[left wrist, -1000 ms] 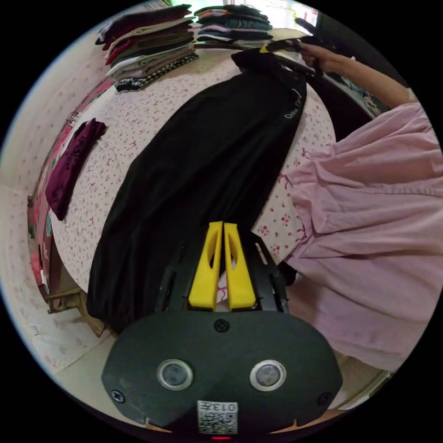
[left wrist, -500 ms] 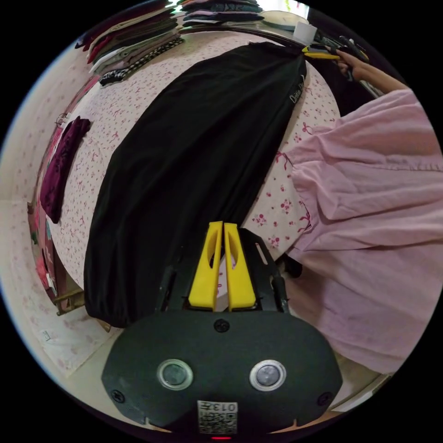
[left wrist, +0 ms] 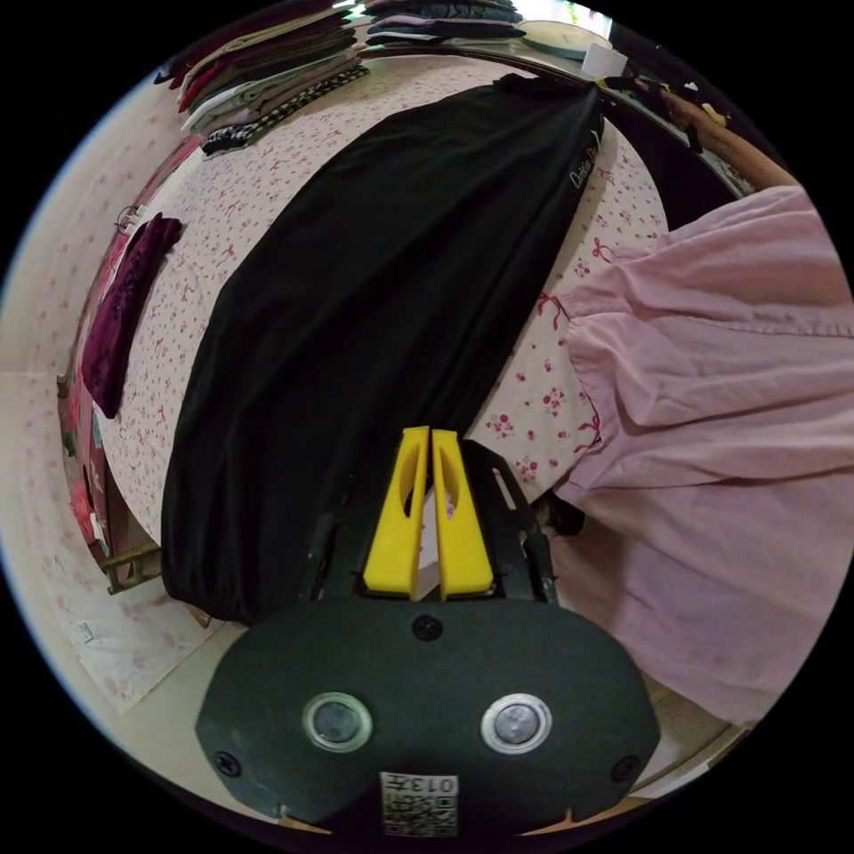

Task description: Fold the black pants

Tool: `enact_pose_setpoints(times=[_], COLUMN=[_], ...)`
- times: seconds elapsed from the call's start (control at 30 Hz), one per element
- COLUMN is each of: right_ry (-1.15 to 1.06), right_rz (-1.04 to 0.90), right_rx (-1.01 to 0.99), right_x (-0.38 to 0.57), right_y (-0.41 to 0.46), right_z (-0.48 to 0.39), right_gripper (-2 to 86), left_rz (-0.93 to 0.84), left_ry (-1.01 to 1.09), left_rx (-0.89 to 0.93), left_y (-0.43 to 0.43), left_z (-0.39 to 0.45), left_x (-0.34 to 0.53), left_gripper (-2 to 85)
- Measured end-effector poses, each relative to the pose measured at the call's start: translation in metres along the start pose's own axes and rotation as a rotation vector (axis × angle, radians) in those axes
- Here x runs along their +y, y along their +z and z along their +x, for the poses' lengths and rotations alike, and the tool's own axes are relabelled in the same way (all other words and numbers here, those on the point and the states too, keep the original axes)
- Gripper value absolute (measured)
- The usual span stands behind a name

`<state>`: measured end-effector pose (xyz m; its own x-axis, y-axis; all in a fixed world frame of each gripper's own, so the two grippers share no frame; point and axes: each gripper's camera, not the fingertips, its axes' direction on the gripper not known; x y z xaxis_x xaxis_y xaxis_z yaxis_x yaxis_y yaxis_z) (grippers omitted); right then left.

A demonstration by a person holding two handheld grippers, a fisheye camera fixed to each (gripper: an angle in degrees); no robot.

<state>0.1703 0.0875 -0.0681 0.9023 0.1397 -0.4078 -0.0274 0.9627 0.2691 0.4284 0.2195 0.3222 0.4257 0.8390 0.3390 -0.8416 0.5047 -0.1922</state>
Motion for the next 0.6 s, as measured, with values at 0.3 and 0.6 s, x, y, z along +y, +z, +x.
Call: enact_pose_setpoints(times=[0.3, 0.6], right_ry=[-0.179, -0.348], right_rz=[0.071, -0.077], right_rx=[-0.134, -0.046], right_x=[-0.016, -0.022], right_y=[-0.005, 0.058], right_z=[-0.049, -0.117], right_gripper=[8.3, 8.3], left_rz=[-0.03, -0.044], left_ry=[0.014, -0.002], left_rx=[-0.007, 0.004], left_y=[0.002, 0.002], left_z=[-0.001, -0.011], left_x=[-0.011, -0.015], left_gripper=[-0.1, -0.1])
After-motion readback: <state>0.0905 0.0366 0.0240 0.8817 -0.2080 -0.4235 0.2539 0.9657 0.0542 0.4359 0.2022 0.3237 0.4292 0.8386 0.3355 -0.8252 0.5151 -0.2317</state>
